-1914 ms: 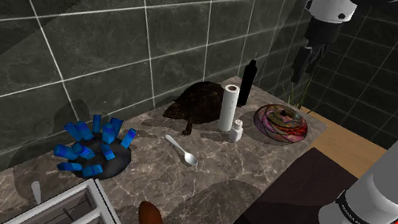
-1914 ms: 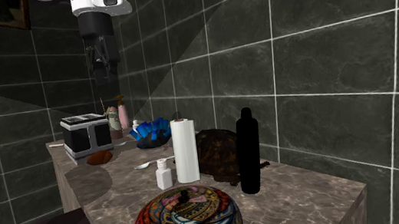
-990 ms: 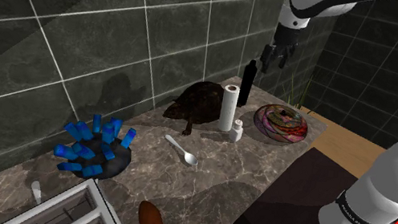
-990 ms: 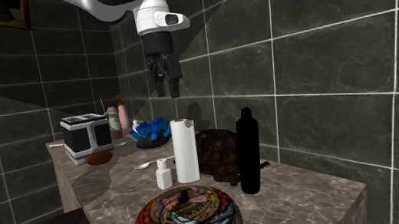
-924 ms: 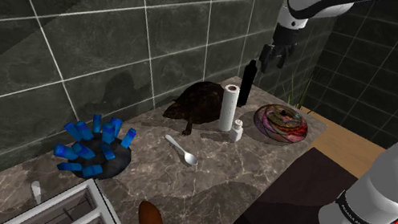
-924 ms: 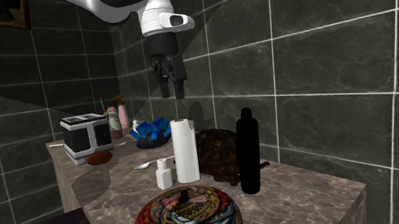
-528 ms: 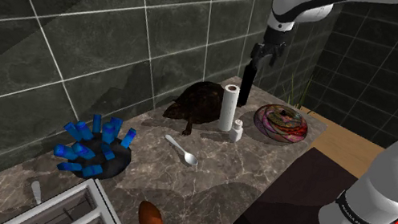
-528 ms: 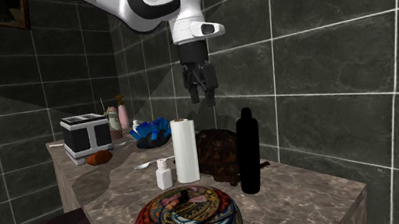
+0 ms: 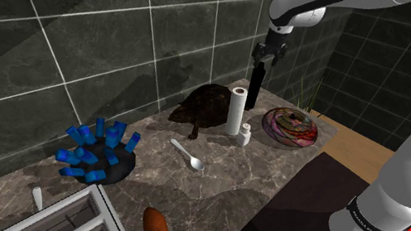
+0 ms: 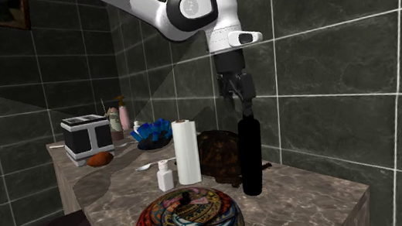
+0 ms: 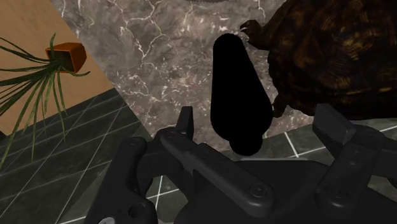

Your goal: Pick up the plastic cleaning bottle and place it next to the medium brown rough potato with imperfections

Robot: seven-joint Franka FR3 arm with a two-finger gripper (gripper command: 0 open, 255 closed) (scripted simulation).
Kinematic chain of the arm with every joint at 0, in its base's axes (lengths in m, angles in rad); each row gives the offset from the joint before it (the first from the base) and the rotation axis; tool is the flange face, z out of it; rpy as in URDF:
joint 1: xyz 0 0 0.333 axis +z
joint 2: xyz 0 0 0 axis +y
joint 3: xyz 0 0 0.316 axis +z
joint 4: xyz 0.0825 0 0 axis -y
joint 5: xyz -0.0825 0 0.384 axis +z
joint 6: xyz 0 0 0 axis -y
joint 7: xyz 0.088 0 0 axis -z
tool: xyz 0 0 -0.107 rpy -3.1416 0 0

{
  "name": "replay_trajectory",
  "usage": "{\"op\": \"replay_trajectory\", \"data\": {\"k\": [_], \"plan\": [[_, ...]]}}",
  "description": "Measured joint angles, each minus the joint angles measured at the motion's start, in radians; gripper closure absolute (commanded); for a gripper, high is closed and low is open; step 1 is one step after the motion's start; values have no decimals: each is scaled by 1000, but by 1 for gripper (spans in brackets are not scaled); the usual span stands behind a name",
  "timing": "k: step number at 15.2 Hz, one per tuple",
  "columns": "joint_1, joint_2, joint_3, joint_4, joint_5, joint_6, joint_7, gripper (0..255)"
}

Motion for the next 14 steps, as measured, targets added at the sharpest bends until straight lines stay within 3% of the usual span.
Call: {"op": "replay_trajectory", "data": {"k": [7,13,14], "plan": [[-3,55,0,-26,10,82,-7,0],[-2,59,1,-30,11,90,-6,0],[-2,59,1,-30,11,90,-6,255]]}}
